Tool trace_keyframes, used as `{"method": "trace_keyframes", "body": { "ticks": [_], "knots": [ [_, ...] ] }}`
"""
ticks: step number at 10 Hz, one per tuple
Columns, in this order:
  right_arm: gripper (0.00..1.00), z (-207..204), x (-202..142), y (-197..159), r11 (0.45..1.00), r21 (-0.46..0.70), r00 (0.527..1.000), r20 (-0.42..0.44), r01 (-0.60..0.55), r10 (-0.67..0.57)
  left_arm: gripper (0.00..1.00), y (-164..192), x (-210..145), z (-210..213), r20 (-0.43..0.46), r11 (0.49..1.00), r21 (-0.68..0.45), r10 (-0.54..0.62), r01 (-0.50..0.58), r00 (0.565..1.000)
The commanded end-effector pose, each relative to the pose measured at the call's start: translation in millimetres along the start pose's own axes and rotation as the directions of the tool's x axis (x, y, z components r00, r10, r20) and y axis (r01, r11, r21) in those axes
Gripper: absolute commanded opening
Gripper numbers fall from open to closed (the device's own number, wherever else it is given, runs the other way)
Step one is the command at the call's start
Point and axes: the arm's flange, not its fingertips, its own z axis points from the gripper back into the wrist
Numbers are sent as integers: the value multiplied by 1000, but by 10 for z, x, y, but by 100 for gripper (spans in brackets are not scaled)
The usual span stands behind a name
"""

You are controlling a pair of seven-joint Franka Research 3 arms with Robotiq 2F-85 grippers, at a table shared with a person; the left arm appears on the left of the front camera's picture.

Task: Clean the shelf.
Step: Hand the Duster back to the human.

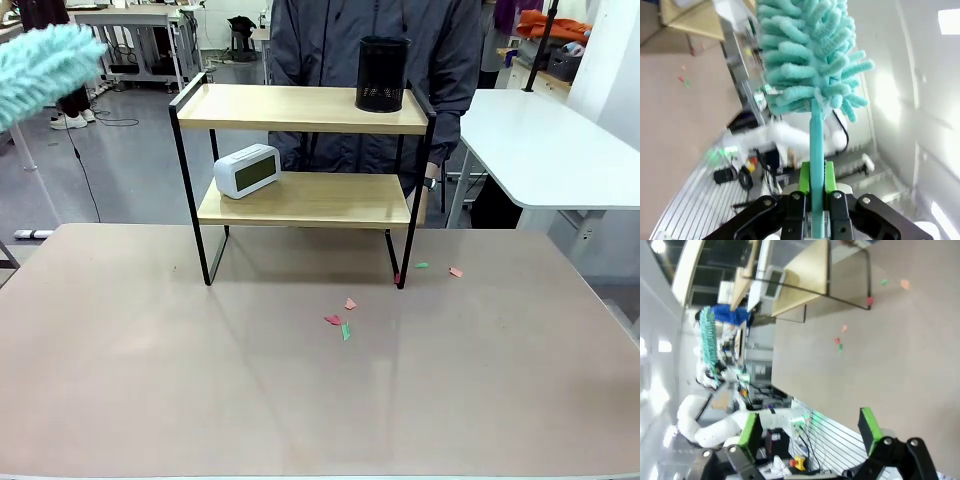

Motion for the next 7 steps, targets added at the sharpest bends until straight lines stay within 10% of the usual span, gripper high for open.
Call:
{"method": "trace_keyframes", "body": {
  "ticks": [1,3,5,6,7],
  "knots": [
    [100,-303,221,497,987,39,974,-158,-155,159,12,-571,-59,-207,-370,992,-95,-112,82,922],
    [100,-860,73,995,949,104,896,-311,-299,316,12,-706,-86,-975,-717,996,-67,-89,59,691],
    [100,-1370,-436,1359,880,255,751,-459,-401,475,12,-559,-46,-1674,-874,999,32,17,23,486],
    [100,-1452,-702,1363,861,312,675,-533,-403,509,12,-450,13,-1925,-869,996,94,82,0,488],
    [100,-1273,-253,1350,923,149,815,-435,-353,382,12,-621,-198,-1655,-736,1000,-11,-18,16,677]
  ]
}}
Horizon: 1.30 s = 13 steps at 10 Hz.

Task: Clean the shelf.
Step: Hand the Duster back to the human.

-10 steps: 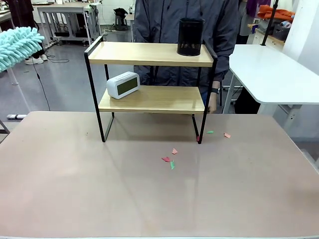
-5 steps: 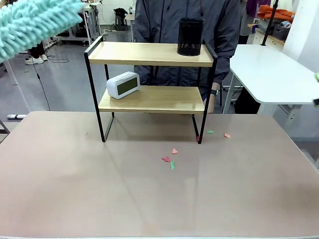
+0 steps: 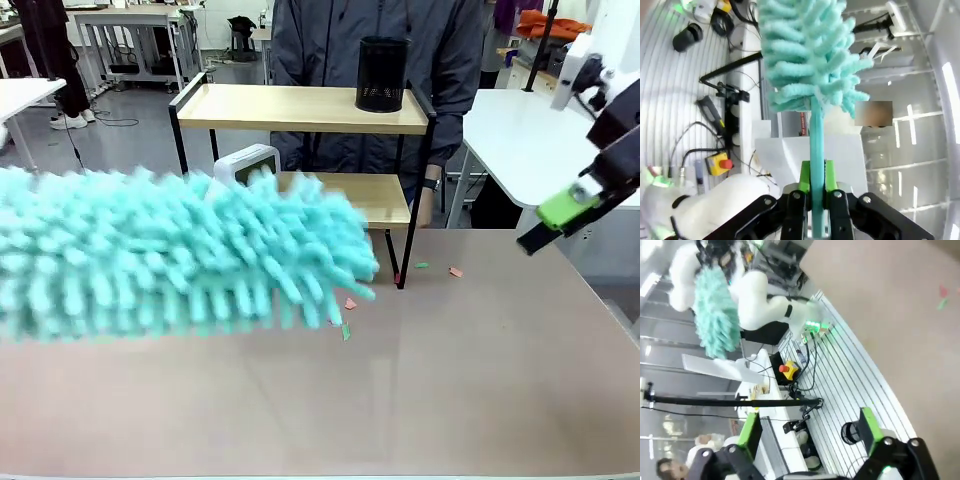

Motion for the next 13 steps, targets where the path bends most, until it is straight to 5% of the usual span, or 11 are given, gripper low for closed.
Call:
{"method": "trace_keyframes", "body": {
  "ticks": [1,2,5,9,11,13],
  "knots": [
    [100,32,23,-25,1000,1,1000,6,4,-4,12,-137,-364,209,147,998,-7,-57,58,988],
    [100,290,-147,-147,992,69,991,68,108,-113,12,0,0,0,0,1000,0,0,0,1000],
    [100,-175,563,-9,974,226,1000,19,3,-8,12,202,700,-256,-203,999,10,33,-32,979],
    [100,-1079,705,293,969,243,976,-200,-32,82,12,399,1285,-427,-156,996,66,67,-57,985],
    [100,-1292,669,312,982,182,970,-229,-42,84,12,460,1421,-467,-167,1000,11,28,-27,986],
    [100,-1335,646,251,960,279,954,-277,-34,114,12,489,1426,-457,-163,999,0,32,-32,986]
  ]
}}
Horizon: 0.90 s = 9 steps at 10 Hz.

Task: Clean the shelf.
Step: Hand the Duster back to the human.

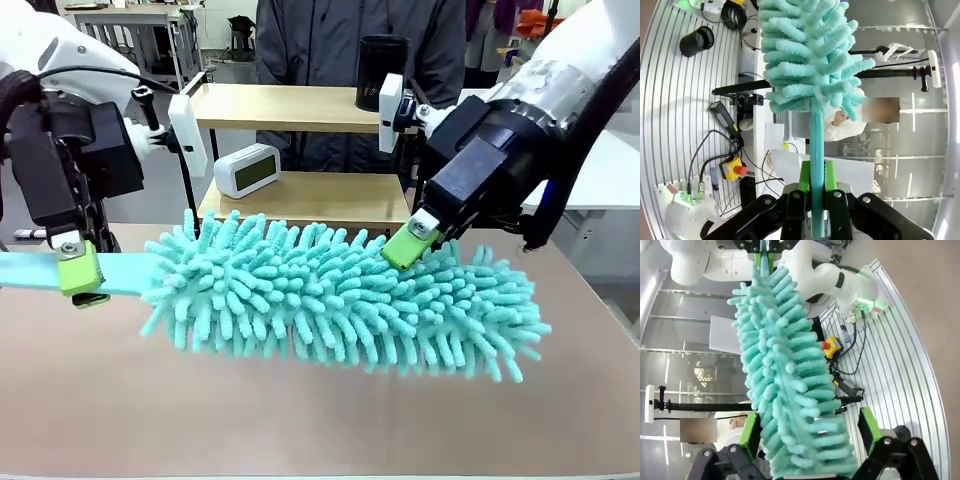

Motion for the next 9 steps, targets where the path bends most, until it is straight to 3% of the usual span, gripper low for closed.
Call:
{"method": "trace_keyframes", "body": {
  "ticks": [1,3,5,8,9],
  "knots": [
    [100,71,-23,-79,996,75,997,-52,-50,54,12,-3,-39,58,9,1000,-27,-11,11,1000],
    [100,75,-25,-86,996,68,996,-59,-57,61,12,8,-38,66,9,999,-32,-4,4,1000],
    [100,46,-44,-73,991,97,986,-129,-89,101,12,-9,-20,95,45,999,-36,-18,20,999],
    [100,51,-50,-87,995,75,990,-113,-71,79,12,3,-18,82,39,999,-39,-15,17,999],
    [41,56,-54,-86,994,81,990,-115,-77,86,12,4,-21,79,37,999,-43,-15,17,999]
  ]
}}
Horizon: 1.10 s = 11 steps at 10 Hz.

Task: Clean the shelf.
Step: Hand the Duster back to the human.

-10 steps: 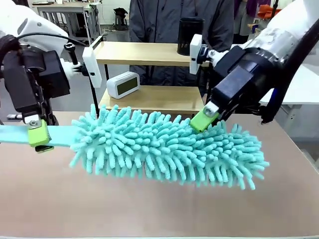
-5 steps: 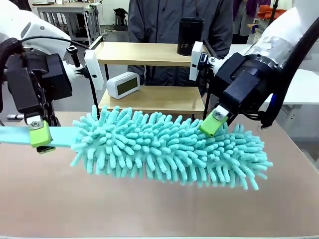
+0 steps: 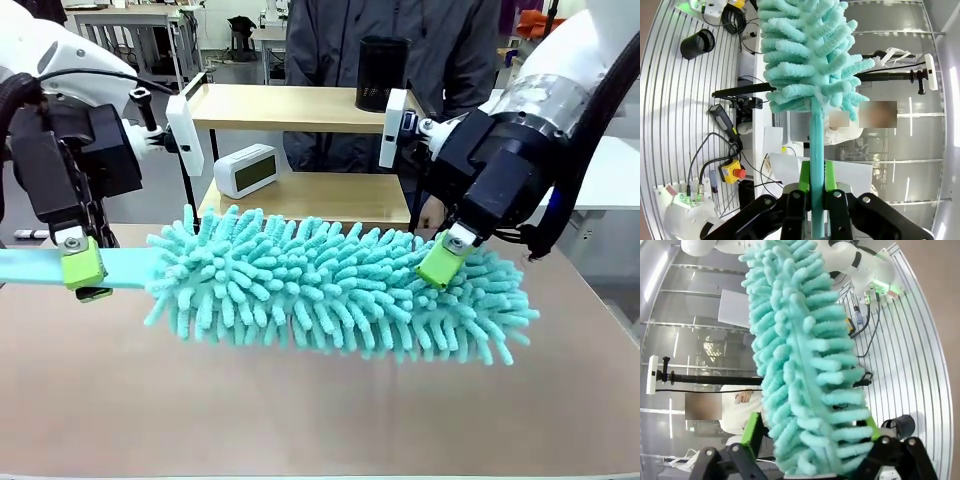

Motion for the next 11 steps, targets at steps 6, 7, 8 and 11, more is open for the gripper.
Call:
{"method": "trace_keyframes", "body": {
  "ticks": [6,7,8,11],
  "knots": [
    [0,51,2,-17,999,17,999,-31,-31,32,12,-47,19,15,19,999,-33,-28,29,999],
    [0,49,1,-17,999,15,999,-38,-30,31,12,-52,23,18,23,999,-34,-31,32,999],
    [0,47,-1,-20,999,20,999,-39,-32,33,12,-56,23,22,25,999,-30,-31,32,999],
    [0,52,-15,-27,999,26,999,-40,-34,35,12,-48,28,18,25,999,-27,-27,28,999]
  ]
}}
